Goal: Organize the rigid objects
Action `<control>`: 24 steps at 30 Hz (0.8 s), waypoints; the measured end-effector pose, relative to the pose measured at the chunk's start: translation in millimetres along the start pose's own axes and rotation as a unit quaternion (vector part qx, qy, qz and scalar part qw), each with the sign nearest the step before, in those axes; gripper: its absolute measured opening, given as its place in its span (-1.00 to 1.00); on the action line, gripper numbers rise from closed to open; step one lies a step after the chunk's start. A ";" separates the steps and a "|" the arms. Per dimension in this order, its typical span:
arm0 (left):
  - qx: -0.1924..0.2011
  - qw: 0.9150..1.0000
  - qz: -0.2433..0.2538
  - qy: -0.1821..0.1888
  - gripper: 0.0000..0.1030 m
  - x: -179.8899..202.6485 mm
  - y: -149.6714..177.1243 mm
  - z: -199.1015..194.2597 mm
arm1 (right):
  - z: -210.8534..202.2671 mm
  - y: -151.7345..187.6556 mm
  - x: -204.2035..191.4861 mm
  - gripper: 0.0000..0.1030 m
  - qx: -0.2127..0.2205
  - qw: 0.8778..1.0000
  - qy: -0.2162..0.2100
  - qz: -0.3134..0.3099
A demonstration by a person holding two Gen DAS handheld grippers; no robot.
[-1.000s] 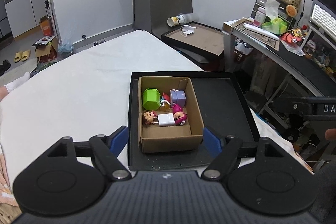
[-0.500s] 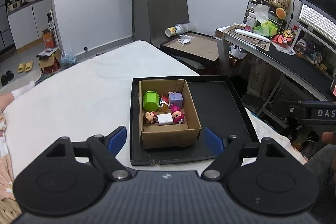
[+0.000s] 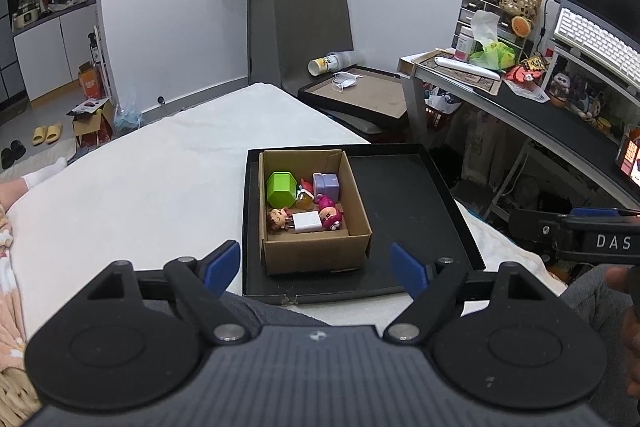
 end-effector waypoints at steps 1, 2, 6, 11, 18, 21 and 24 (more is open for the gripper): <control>0.000 1.000 0.001 -0.002 0.58 -0.3 0.4 -0.5 | -0.9 2.0 0.3 1.00 0.000 1.000 -0.001 0.003; 0.002 1.000 0.001 -0.005 0.58 -0.2 1.3 -1.5 | -2.4 4.4 1.1 1.00 0.001 1.000 -0.002 0.006; 0.002 1.000 0.009 -0.006 0.58 2.1 6.8 -2.4 | -6.1 10.9 1.2 1.00 0.004 1.000 -0.005 0.013; -0.009 1.000 0.011 -0.005 0.58 0.5 18.6 -1.8 | -8.2 20.7 -5.1 1.00 0.000 1.000 -0.004 0.003; -0.008 1.000 0.005 -0.005 0.58 -2.5 25.8 -6.6 | -11.6 27.9 -11.0 1.00 0.004 1.000 0.003 -0.007; -0.006 1.000 0.005 -0.006 0.59 -2.5 26.1 -9.3 | -12.7 30.0 -11.5 1.00 0.003 1.000 0.006 -0.008; -0.004 1.000 0.007 -0.008 0.59 -1.6 24.6 -10.7 | -14.2 30.7 -11.5 1.00 0.004 1.000 0.006 -0.008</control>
Point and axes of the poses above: each gripper's, at about its wrist camera, not at the fingertips, and z roughly the way its jaws point, x to its right, y to its underside, the point moved 10 cm from there along z, roughly the way its jaws point, and after that the axes turned 3 degrees about y, right-handed, at the moved point
